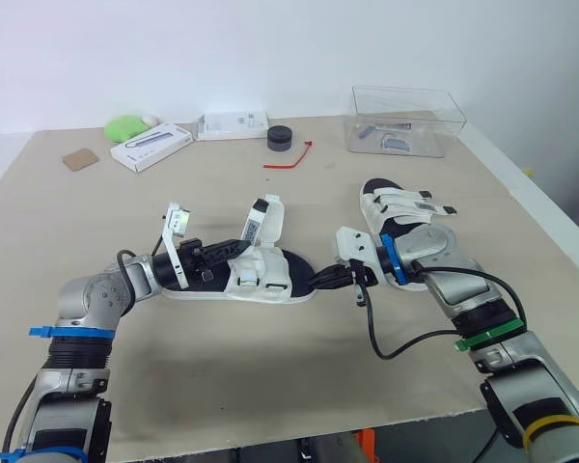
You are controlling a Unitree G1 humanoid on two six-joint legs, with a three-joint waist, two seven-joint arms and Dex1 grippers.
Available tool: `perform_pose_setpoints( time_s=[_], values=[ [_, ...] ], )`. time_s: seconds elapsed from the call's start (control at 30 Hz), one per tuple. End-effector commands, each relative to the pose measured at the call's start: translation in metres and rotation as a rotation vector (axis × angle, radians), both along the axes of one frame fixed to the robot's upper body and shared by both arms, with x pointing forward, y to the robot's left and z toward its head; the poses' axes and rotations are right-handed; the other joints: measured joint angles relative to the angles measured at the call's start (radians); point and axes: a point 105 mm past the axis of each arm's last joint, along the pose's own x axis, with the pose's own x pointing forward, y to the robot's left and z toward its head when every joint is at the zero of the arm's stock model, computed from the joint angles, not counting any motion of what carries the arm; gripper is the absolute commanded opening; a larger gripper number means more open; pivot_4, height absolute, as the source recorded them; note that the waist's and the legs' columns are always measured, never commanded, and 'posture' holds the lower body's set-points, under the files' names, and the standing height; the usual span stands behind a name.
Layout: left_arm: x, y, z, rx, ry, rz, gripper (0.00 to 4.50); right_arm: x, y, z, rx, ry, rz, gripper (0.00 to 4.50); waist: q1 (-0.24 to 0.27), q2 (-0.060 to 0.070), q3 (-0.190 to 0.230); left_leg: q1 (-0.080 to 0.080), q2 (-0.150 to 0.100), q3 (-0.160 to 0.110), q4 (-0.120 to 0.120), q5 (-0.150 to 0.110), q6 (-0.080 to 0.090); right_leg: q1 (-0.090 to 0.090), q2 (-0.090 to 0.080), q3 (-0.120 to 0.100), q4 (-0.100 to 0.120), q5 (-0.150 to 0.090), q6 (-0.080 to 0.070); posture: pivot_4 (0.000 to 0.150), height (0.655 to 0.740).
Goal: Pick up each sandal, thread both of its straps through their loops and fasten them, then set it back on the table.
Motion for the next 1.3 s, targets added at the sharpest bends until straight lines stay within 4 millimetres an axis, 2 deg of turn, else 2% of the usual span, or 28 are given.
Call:
perform_pose_setpoints(
  time_s=[0.03, 0.07, 0.33, 0.5, 0.57, 0.67, 0.7, 0.73, 0.9, 1.1, 1.3],
  values=[
    [-0.001, 0.004, 0.01, 0.034, -0.071, -0.001, 1.34, 0.004, -0.006, 0.008, -0.003, -0.03, -0.023, 0.0, 0.0, 0.0, 0.0, 0.0, 0.0, 0.0, 0.0, 0.0, 0.0, 0.0, 0.0, 0.0, 0.0, 0.0, 0.0, 0.15, 0.74],
    [0.0, 0.006, 0.012, 0.037, -0.081, 0.006, 1.79, 0.005, -0.006, 0.009, -0.003, -0.031, -0.024, 0.0, 0.0, 0.0, 0.0, 0.0, 0.0, 0.0, 0.0, 0.0, 0.0, 0.0, 0.0, 0.0, 0.0, 0.0, 0.0, 0.15, 0.74],
    [0.021, 0.027, 0.034, 0.114, -0.211, 0.07, 1.79, 0.005, -0.008, 0.008, -0.005, -0.032, -0.029, 0.0, 0.0, 0.0, 0.0, 0.0, 0.0, 0.001, 0.0, 0.0, 0.0, 0.0, 0.0, 0.0, 0.0, 0.0, 0.0, 0.15, 0.74],
    [0.029, 0.022, 0.052, 0.191, -0.355, 0.037, 1.79, 0.005, -0.007, 0.008, -0.005, -0.033, -0.027, 0.0, 0.0, 0.0, 0.0, 0.0, 0.0, 0.001, 0.0, 0.0, 0.0, 0.0, 0.0, 0.0, -0.001, 0.0, 0.0, 0.15, 0.74],
    [0.025, 0.009, 0.06, 0.197, -0.397, -0.046, 1.79, 0.006, -0.008, 0.009, -0.006, -0.036, -0.03, 0.0, 0.0, 0.0, 0.0, -0.001, -0.001, 0.002, 0.0, 0.0, 0.0, 0.0, 0.0, 0.0, -0.001, 0.0, 0.0, 0.15, 0.74],
    [0.021, -0.004, 0.045, 0.251, -0.397, -0.135, 0.95, 0.006, -0.008, 0.009, -0.004, -0.038, -0.031, 0.0, 0.0, 0.0, 0.0, -0.001, -0.001, 0.002, 0.0, 0.0, 0.0, 0.0, 0.0, 0.0, -0.001, 0.0, 0.0, 0.15, 0.74],
    [0.022, -0.007, 0.038, 0.276, -0.392, -0.15, 0.39, 0.006, -0.008, 0.009, -0.003, -0.039, -0.032, 0.0, 0.0, 0.0, 0.0, -0.001, -0.001, 0.002, 0.0, 0.0, 0.0, 0.0, 0.0, 0.0, -0.001, 0.0, 0.001, 0.15, 0.74],
    [0.022, -0.009, 0.031, 0.292, -0.384, -0.162, 0.05, 0.006, -0.007, 0.009, -0.002, -0.04, -0.034, 0.0, 0.0, 0.0, 0.0, -0.001, -0.001, 0.002, 0.0, 0.0, 0.0, 0.0, 0.0, 0.0, -0.001, -0.001, 0.001, 0.15, 0.74],
    [0.029, -0.009, 0.008, 0.354, -0.332, -0.177, 0.05, 0.007, -0.007, 0.011, 0.007, -0.05, -0.04, 0.0, -0.001, 0.0, 0.0, -0.001, -0.001, 0.002, 0.0, 0.0, 0.0, 0.0, 0.0, 0.0, -0.001, 0.0, 0.0, 0.15, 0.74],
    [0.036, -0.007, 0.005, 0.383, -0.348, -0.179, 0.05, 0.002, -0.004, 0.016, 0.054, -0.029, -0.051, 0.0, 0.0, 0.0, 0.0, -0.002, -0.001, 0.002, 0.0, 0.0, 0.0, 0.0, 0.0, -0.001, -0.001, -0.001, 0.0, 0.15, 0.74],
    [0.032, -0.014, 0.0, 0.391, -0.37, -0.211, 0.05, -0.01, 0.009, 0.039, 0.15, 0.019, -0.044, 0.0, 0.0, 0.0, 0.0, -0.003, -0.001, 0.001, 0.0, -0.001, 0.001, -0.002, 0.0, 0.0, -0.001, -0.001, 0.001, 0.15, 0.74]
  ],
)
